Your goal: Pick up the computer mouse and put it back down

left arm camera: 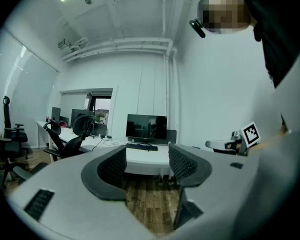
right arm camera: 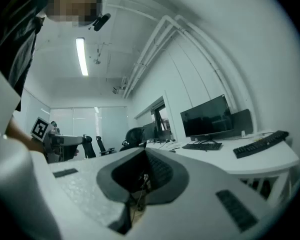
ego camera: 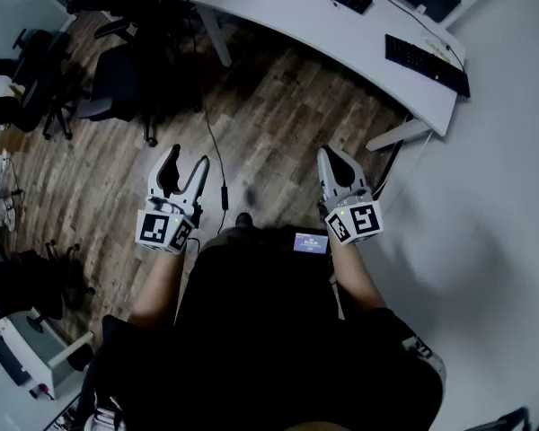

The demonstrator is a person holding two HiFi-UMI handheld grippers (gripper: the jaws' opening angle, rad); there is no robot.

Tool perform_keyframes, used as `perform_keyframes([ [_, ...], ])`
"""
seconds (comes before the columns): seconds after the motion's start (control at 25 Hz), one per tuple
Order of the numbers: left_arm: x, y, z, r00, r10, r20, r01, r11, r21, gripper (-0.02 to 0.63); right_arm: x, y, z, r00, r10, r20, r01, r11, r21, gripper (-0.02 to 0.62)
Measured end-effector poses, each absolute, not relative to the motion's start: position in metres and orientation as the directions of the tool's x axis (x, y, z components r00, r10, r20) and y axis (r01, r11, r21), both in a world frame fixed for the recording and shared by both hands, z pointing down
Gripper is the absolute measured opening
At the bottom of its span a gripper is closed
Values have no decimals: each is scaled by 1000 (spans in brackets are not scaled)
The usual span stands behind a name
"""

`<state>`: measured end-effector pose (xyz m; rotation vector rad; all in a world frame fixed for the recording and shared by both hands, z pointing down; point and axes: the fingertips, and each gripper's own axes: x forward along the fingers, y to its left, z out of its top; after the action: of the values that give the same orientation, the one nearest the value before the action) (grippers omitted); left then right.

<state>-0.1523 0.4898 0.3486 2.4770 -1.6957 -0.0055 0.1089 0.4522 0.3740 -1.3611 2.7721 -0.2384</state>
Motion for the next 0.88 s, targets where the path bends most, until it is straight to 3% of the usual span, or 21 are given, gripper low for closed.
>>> perform_keyframes([
  [0.2, -169, 496, 354, 379, -925, 7, -920, -376, 107, 245, 78, 465, 374, -619, -785, -6, -779, 615, -126, 3],
  [0.56, -168, 512, 365, 407, -913, -7, -905, -404, 130, 245, 58, 489, 351, -598, -798, -75, -789, 603, -116, 3],
  [0.88, -165, 523, 361, 405, -914, -3, -907, -402, 128, 245, 63, 505, 362, -609, -793, -4, -786, 604, -135, 3],
])
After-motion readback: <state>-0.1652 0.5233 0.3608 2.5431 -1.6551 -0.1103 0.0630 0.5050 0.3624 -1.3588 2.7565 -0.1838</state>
